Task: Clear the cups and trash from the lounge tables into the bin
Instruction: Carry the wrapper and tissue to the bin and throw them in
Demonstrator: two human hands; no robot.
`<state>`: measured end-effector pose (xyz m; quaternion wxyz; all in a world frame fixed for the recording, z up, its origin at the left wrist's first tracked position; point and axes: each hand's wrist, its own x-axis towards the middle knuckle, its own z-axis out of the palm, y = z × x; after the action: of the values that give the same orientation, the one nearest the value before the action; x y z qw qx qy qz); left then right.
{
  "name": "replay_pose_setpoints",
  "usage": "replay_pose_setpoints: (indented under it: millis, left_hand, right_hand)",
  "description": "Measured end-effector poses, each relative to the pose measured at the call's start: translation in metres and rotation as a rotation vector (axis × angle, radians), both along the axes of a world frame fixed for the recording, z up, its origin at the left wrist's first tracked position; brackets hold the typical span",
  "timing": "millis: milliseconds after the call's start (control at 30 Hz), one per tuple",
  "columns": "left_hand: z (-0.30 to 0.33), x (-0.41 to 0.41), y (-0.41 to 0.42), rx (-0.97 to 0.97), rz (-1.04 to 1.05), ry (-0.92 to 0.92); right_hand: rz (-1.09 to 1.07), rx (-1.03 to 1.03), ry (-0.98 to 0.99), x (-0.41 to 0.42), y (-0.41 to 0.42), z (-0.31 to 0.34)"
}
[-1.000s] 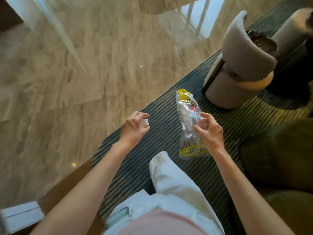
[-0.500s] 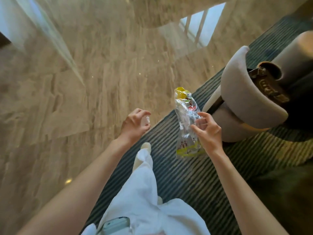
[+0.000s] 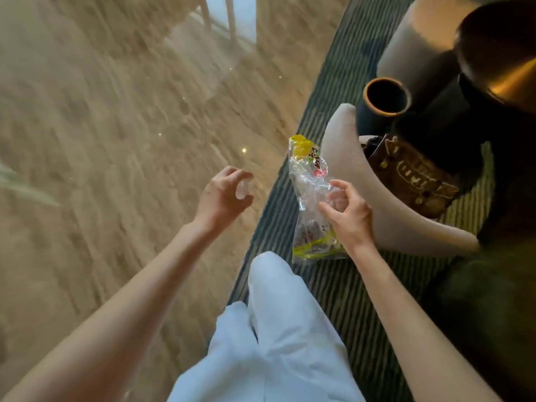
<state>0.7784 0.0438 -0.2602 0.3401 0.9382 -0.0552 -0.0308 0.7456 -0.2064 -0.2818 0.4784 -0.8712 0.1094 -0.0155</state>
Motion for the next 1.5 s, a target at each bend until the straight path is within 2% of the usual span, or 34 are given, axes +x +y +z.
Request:
replay_pose_setpoints:
  millis: [200, 400, 633, 800, 1067, 1333, 1500]
  left_hand:
    - [-0.026, 0.229, -0.039, 0.037, -0.148, 0.018]
    - [-0.068, 0.436, -0.105, 0.101, -0.343, 0.056]
    - [-0.134, 0.651, -0.202, 0.163, -0.584, 0.076]
    - [-0.196, 0.778, -0.289, 0.211, -0.807, 0.099]
    - [-0.317, 0.888, -0.496, 0.243, -1.105, 0.165]
    - [-0.450, 0.930, -0.657, 0.373, -1.194, 0.266]
    - [-0.485, 0.936, -0.686, 0.443, -1.293, 0.068]
  right_hand:
    - [-0.186, 0.125, 0.026, 0.193, -0.021, -0.033]
    - [-0.373, 0.120, 0.015, 0.370, -0.066, -0.075]
    - [-0.552, 0.095, 0.090, 0.535, -0.133, -0.139]
    - [-0.748, 0.143, 0.163, 0.619, -0.193, -0.192]
    - [-1.033, 0.128, 0.232, 0.690, -0.314, -0.290]
    - [-1.158, 0.137, 0.378, 0.734, -0.409, -0.386]
    - [-1.235, 0.157, 0.488, 0.758, -0.437, -0.418]
